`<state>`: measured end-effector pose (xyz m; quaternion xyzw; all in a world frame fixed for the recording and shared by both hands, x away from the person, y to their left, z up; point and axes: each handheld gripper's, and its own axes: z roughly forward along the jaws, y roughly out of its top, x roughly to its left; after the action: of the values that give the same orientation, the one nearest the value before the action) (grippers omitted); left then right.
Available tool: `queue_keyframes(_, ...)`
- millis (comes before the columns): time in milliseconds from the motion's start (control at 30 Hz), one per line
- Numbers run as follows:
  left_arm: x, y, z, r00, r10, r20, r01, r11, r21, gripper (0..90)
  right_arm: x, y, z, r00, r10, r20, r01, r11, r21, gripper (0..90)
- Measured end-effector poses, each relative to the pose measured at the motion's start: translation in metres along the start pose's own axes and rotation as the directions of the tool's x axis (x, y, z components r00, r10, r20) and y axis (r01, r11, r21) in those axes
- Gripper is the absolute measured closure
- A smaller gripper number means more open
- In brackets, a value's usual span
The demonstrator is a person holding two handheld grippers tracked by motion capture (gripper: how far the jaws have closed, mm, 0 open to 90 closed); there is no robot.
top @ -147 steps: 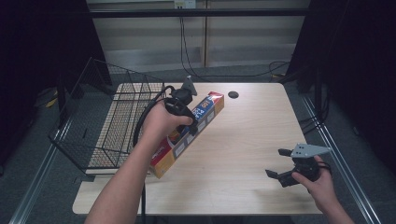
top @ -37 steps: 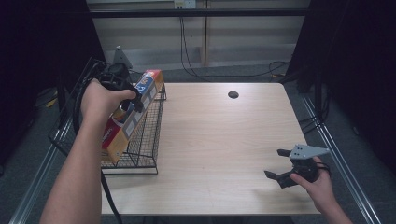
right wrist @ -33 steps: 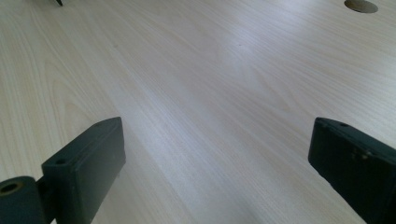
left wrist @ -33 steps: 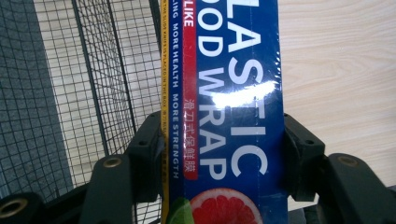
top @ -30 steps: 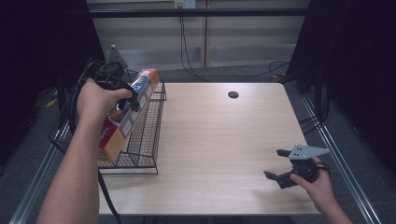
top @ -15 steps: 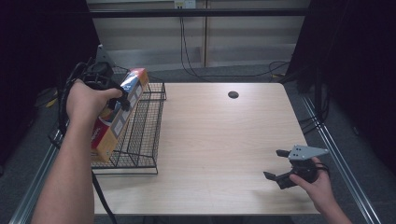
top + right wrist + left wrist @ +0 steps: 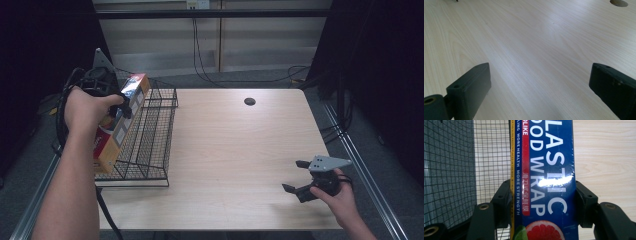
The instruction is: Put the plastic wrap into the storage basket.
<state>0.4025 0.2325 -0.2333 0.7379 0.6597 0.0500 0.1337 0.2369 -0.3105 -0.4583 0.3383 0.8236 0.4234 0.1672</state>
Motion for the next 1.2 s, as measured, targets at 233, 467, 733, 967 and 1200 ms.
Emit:
queue_keyframes(233, 0.003, -0.001, -0.002, 1.0000, 0.001, -0.001, -0.001, 1.0000, -0.004, 43.1, 0.000, 0.000, -0.001, 1.0000, 0.002, 0.001, -0.002, 1.000, 0.000, 3.8)
queue_keyframes(467, 0.005, -0.002, -0.005, 0.9999, -0.016, 0.003, 0.016, 0.9998, -0.008, 43.1, -0.001, 0.000, -0.001, 1.0000, 0.006, 0.003, -0.006, 1.000, -0.002, 3.8)
queue_keyframes(733, 0.012, -0.003, -0.009, 0.9993, -0.037, 0.002, 0.037, 0.9993, -0.011, 43.1, -0.001, 0.000, -0.001, 1.0000, 0.004, 0.005, -0.004, 1.000, -0.002, 3.8)
queue_keyframes(967, 0.019, -0.002, -0.012, 0.9993, -0.032, -0.018, 0.032, 0.9993, -0.018, 43.1, -0.001, 0.000, -0.001, 1.0000, 0.004, 0.007, -0.004, 1.000, -0.002, 3.8)
queue_keyframes(1200, 0.023, -0.001, -0.012, 0.9985, -0.048, -0.028, 0.047, 0.9985, -0.029, 43.1, 0.000, -0.001, 0.000, 0.9999, 0.003, 0.010, -0.003, 1.000, 0.002, 3.8)
